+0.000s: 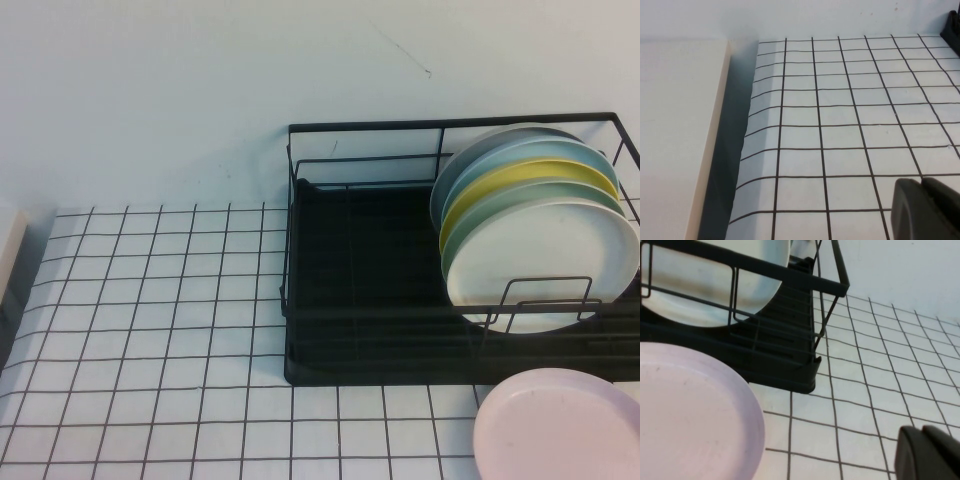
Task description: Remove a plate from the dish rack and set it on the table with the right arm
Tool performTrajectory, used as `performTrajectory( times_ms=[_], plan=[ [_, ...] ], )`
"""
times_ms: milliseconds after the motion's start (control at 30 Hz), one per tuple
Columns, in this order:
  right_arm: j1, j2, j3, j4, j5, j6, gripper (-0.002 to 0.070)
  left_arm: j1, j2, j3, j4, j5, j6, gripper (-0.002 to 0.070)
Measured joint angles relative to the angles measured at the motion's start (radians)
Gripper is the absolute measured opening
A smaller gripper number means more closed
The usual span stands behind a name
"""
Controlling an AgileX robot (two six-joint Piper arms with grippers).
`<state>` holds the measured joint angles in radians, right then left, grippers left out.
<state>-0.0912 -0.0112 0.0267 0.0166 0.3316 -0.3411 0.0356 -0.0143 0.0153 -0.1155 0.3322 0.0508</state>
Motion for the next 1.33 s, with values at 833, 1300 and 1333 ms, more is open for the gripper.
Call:
performTrajectory(
  times_ms=[833,1300,1333],
  plan=[
    [0.000,0.000,-0.002,-0.005,0.015,0.145,-0.0002,0.000,0.000,0.000,0.000,0.000,0.000,-0.0003],
    [0.000,0.000,-0.004,-0.024,0.019,0.145,-0.0002,0.000,0.000,0.000,0.000,0.000,0.000,-0.0003],
    [0.000,0.000,-0.004,-0.024,0.019,0.145,-0.0002,0.000,0.000,0.000,0.000,0.000,0.000,-0.0003]
  ],
)
